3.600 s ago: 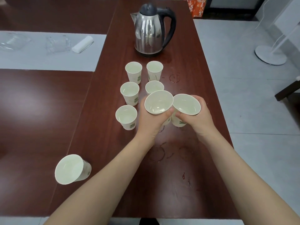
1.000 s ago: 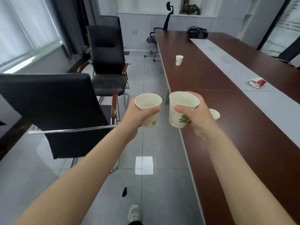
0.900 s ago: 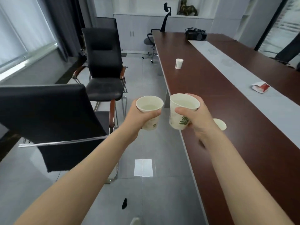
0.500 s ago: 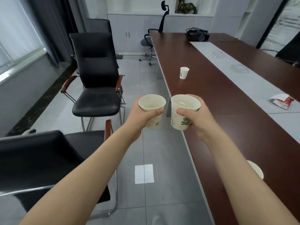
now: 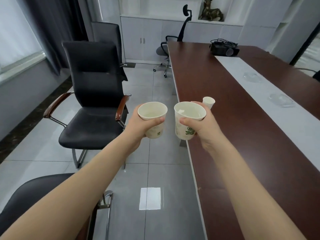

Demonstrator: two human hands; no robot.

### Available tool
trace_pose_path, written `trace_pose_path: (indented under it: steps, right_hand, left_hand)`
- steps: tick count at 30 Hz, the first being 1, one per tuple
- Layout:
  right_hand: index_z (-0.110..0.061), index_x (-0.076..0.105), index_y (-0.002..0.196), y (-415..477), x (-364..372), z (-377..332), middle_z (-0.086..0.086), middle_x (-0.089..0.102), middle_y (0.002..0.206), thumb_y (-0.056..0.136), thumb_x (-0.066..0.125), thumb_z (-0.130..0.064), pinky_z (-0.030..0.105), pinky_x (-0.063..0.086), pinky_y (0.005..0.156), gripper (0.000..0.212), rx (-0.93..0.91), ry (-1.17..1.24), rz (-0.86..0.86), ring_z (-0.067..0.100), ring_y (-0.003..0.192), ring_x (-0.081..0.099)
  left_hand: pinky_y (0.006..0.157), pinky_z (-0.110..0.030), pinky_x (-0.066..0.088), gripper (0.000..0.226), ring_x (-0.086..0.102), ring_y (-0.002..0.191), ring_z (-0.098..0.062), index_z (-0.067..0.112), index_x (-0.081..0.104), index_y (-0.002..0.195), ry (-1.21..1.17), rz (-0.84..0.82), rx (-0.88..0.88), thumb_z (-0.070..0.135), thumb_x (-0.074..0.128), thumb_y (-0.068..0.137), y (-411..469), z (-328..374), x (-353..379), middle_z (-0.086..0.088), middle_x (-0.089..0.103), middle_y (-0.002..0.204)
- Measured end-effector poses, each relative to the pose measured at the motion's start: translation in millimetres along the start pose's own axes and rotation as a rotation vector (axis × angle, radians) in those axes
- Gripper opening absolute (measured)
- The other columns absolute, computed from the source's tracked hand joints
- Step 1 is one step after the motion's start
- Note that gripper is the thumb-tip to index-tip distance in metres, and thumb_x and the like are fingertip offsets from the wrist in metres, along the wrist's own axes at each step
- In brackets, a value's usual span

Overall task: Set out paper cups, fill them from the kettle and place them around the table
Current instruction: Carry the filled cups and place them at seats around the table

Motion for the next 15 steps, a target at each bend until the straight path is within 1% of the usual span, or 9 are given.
trace_pose_path:
  steps: [1,3,5,8,10,12,13,15]
  right_hand:
    - [-0.027,0.054,0.1,16.5,0.7,1.3,-0.013,0.063,0.092,0.054,0.072,-0.015,0.017,0.047,0.074,0.051,-0.003,-0.002,-0.003,-0.005,0.08,0.062]
    - [-0.028,0.054,0.098,51.7,3.1,6.8,-0.016,0.063,0.09,0.054,0.073,-0.015,0.016,0.047,0.073,0.049,-0.006,0.011,0.008,-0.007,0.079,0.061]
    - [-0.029,0.053,0.099,85.3,5.7,14.4,-0.015,0.062,0.094,0.053,0.073,-0.016,0.017,0.046,0.075,0.052,0.007,0.023,0.034,-0.005,0.083,0.06]
    - [-0.03,0.051,0.101,145.5,9.2,30.2,-0.01,0.062,0.1,0.053,0.074,-0.018,0.022,0.046,0.079,0.055,0.025,0.021,0.063,0.001,0.089,0.06]
    - [-0.03,0.051,0.101,185.0,11.6,38.1,-0.009,0.062,0.103,0.052,0.075,-0.019,0.026,0.046,0.082,0.056,0.03,0.013,0.078,0.006,0.094,0.06]
    - [-0.03,0.052,0.101,226.3,14.1,45.6,-0.009,0.062,0.102,0.053,0.075,-0.018,0.027,0.046,0.081,0.055,0.021,0.005,0.088,0.006,0.093,0.06]
    - [-0.03,0.052,0.101,246.8,15.8,47.5,-0.009,0.062,0.101,0.053,0.074,-0.017,0.026,0.046,0.079,0.054,0.018,0.009,0.091,0.005,0.091,0.06]
    - [-0.029,0.052,0.102,290.3,18.1,49.9,-0.01,0.063,0.1,0.053,0.074,-0.016,0.023,0.047,0.078,0.055,0.016,0.005,0.105,0.001,0.088,0.061]
  left_hand:
    - [0.063,-0.025,0.051,0.063,0.06,0.092,-0.004,0.029,0.046,0.117,0.003,0.005,-0.003,0.022,0.078,0.063,15.5,2.2,-0.9,0.009,0.06,0.104]
    - [0.064,-0.024,0.049,0.061,0.059,0.093,-0.004,0.03,0.047,0.114,0.012,0.006,0.013,0.02,0.079,0.064,51.2,4.8,-5.0,0.009,0.06,0.105]
    - [0.064,-0.023,0.047,0.06,0.058,0.092,-0.003,0.032,0.047,0.111,0.016,0.006,0.026,0.02,0.079,0.062,86.6,7.1,-9.9,0.011,0.059,0.103]
    - [0.066,-0.024,0.049,0.067,0.06,0.096,-0.009,0.022,0.049,0.12,0.057,-0.028,0.048,0.026,0.076,0.059,154.4,7.4,-20.8,0.006,0.062,0.105]
    - [0.064,-0.024,0.051,0.067,0.062,0.092,-0.006,0.019,0.051,0.121,0.054,-0.05,0.058,0.025,0.075,0.06,199.7,8.9,-27.4,0.006,0.063,0.103]
    - [0.061,-0.022,0.053,0.064,0.063,0.085,-0.001,0.021,0.052,0.119,0.027,-0.072,0.065,0.024,0.075,0.059,250.0,6.9,-35.4,0.008,0.063,0.099]
    - [0.06,-0.022,0.053,0.069,0.063,0.086,-0.002,0.02,0.051,0.121,0.018,-0.079,0.059,0.026,0.077,0.057,274.2,8.3,-38.4,0.006,0.063,0.102]
    - [0.061,-0.023,0.051,0.087,0.062,0.094,-0.007,0.018,0.048,0.128,0.022,-0.088,0.046,0.034,0.082,0.049,325.6,13.0,-45.5,0.002,0.062,0.111]
Point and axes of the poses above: each hand's wrist, its own y-axis towards the middle knuckle, its own x-axis out of the palm, z = x × y, the point moved 1 cm from there along y, towards the middle knuckle
